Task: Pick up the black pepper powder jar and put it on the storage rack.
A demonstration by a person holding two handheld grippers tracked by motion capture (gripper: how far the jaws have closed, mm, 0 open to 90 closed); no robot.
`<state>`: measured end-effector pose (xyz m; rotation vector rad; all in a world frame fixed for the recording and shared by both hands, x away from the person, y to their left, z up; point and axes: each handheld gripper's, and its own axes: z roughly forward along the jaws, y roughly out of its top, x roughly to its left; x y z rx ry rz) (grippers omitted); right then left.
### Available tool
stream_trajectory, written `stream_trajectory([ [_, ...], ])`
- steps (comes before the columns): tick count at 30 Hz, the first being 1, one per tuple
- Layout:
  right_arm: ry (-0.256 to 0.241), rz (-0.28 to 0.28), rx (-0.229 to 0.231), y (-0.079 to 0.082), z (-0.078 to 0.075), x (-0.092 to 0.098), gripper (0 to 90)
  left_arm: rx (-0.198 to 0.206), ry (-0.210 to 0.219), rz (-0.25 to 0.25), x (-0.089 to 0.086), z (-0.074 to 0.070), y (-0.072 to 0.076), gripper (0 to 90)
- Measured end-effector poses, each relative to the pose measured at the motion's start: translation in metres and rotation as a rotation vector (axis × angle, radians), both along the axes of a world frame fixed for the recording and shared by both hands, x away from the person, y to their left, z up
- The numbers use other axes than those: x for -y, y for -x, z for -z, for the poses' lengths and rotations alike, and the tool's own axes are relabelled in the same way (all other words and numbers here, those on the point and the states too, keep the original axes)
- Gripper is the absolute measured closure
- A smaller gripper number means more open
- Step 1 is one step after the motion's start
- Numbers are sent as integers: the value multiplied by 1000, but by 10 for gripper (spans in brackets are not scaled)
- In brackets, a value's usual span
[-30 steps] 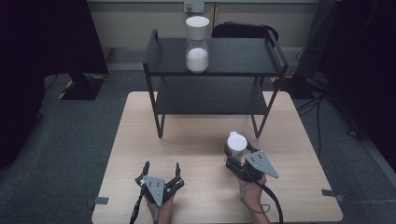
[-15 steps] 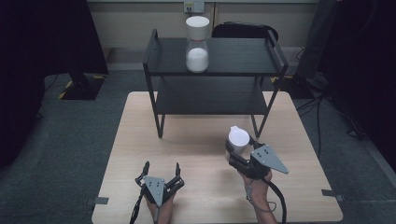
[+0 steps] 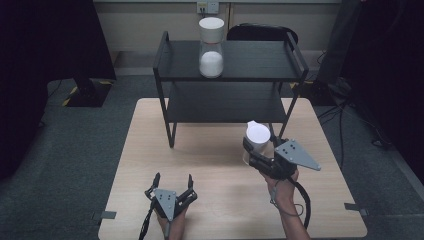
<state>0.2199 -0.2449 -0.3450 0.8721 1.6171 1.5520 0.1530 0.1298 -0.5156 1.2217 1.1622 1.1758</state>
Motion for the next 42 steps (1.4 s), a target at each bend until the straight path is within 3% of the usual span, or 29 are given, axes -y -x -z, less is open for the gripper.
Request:
stream_trajectory([
  [5,19,-16,3,-8,-23,2,301,0,0,-1,0,0,0,0],
  [21,-2,-56,20,-41,-85,4,301,1,0,-1,0,0,0,0],
  [27,3,-16,40,-54,-113,-1,302,-1,1,-1,0,0,0,0],
  [35,-21,19,28,-72,-145,-9,302,-2,1,2,0,0,0,0],
  [38,-62,39,17,-78,-151,-12,301,-3,1,2,-1,-1,-1,0],
  [42,-58,76,27,-82,-157,-24,301,-1,0,4,-1,0,-1,0],
])
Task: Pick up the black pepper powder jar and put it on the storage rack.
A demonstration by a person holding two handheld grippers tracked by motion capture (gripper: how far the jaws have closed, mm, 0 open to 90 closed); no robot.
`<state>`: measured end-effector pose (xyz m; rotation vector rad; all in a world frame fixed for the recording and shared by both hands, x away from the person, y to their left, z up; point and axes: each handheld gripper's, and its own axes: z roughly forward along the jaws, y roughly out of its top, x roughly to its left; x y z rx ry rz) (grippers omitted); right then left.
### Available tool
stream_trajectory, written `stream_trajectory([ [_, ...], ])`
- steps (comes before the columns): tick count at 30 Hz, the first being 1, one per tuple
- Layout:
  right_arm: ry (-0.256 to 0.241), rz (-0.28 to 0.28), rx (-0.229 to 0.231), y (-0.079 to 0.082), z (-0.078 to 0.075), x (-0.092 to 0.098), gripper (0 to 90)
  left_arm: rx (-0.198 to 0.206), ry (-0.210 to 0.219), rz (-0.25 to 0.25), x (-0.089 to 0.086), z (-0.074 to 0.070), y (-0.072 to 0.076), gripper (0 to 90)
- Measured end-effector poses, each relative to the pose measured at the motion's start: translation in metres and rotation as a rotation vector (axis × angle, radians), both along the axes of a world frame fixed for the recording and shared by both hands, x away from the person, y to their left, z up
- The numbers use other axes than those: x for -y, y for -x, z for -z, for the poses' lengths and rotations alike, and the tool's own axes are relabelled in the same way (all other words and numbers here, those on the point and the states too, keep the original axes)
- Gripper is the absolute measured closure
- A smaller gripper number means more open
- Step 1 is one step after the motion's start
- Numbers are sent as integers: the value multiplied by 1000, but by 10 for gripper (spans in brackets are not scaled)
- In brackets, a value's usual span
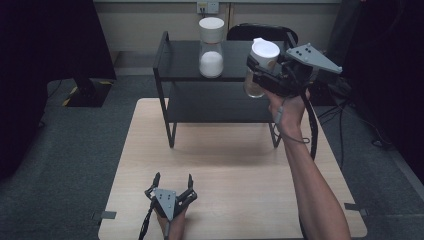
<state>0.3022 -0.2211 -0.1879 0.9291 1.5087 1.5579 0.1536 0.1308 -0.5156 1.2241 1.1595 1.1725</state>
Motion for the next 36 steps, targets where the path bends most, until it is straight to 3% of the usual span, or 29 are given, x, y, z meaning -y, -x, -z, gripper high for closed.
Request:
stream_trajectory([
  [9,-2,99,3,-18,-14,-26,302,2,0,0,0,0,0,0],
  [14,11,153,6,-32,-13,-38,301,1,0,0,0,0,0,0],
  [24,0,182,28,-47,-3,-46,300,2,0,0,0,0,0,0],
  [36,-8,181,10,-53,-5,-46,276,2,0,1,0,0,0,0],
])
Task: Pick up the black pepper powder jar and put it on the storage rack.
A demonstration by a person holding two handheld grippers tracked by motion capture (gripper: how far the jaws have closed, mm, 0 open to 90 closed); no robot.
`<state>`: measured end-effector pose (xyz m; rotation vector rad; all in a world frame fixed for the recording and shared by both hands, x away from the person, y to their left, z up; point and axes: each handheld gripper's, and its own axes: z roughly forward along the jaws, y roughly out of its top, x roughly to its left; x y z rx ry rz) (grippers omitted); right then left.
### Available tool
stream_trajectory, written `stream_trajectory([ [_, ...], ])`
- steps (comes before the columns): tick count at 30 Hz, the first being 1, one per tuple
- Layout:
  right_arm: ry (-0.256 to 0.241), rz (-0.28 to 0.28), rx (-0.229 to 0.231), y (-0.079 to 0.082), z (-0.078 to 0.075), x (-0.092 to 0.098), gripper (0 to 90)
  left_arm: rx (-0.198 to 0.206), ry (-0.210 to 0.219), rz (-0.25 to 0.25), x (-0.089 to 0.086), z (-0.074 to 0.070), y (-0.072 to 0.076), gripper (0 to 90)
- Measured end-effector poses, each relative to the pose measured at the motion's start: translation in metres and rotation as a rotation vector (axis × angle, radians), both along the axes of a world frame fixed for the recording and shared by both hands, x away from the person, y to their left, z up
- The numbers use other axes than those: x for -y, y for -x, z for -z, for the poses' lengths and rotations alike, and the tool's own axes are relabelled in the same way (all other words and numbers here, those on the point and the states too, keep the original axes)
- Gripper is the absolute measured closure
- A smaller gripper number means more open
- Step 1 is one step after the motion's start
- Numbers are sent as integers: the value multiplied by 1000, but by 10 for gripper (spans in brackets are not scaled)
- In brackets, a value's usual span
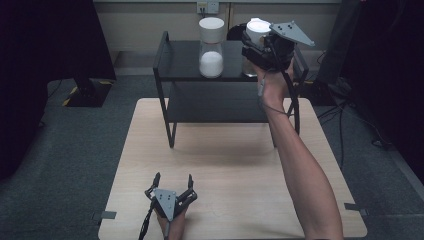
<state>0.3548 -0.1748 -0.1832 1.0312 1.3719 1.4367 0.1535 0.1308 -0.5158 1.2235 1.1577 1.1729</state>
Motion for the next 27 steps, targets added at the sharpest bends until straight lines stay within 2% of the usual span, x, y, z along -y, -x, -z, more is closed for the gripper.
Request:
stream_trajectory([
  [4,16,-2,9,-1,1,-2,174,0,0,0,0,0,0,0],
  [9,-17,5,11,0,2,-1,38,0,0,0,0,0,0,0],
  [12,-21,5,7,2,2,0,14,-1,0,-1,0,0,0,0],
  [15,-14,20,31,9,6,0,0,-3,-1,-4,1,-1,0,1],
  [27,-12,21,36,25,11,8,0,0,0,-4,1,0,0,0],
])
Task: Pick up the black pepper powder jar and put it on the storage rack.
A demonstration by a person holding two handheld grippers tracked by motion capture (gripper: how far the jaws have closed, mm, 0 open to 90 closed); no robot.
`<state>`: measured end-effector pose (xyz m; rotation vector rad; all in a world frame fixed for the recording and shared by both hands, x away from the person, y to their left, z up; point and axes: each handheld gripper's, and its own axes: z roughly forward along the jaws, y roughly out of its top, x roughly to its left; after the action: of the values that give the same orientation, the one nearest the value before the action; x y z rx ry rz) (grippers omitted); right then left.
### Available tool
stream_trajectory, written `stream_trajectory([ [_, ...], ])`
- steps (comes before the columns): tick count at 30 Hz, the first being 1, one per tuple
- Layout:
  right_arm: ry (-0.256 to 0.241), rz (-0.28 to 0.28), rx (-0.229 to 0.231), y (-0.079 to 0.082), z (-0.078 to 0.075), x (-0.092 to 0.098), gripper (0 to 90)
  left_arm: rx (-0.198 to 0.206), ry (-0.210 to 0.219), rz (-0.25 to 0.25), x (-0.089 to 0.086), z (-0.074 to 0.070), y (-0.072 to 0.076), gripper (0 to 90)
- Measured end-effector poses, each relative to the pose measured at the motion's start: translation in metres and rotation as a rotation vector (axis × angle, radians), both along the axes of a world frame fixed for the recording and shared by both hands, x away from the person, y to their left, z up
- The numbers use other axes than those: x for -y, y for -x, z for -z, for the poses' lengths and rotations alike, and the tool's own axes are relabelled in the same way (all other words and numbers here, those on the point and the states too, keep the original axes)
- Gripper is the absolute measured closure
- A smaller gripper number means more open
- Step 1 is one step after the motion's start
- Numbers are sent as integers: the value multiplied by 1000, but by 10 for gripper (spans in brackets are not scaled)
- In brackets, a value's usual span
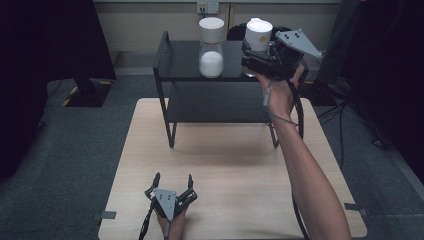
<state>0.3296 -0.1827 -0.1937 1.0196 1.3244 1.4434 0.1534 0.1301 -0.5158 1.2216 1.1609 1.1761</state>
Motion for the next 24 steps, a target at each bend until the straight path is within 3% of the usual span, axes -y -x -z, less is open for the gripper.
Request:
stream_trajectory([
  [7,17,10,26,16,10,8,0,0,0,-1,0,0,0,0],
  [18,-16,2,43,50,34,29,0,1,0,-3,1,0,0,0],
  [24,-18,-10,39,69,56,39,0,0,0,-6,1,0,0,0],
])
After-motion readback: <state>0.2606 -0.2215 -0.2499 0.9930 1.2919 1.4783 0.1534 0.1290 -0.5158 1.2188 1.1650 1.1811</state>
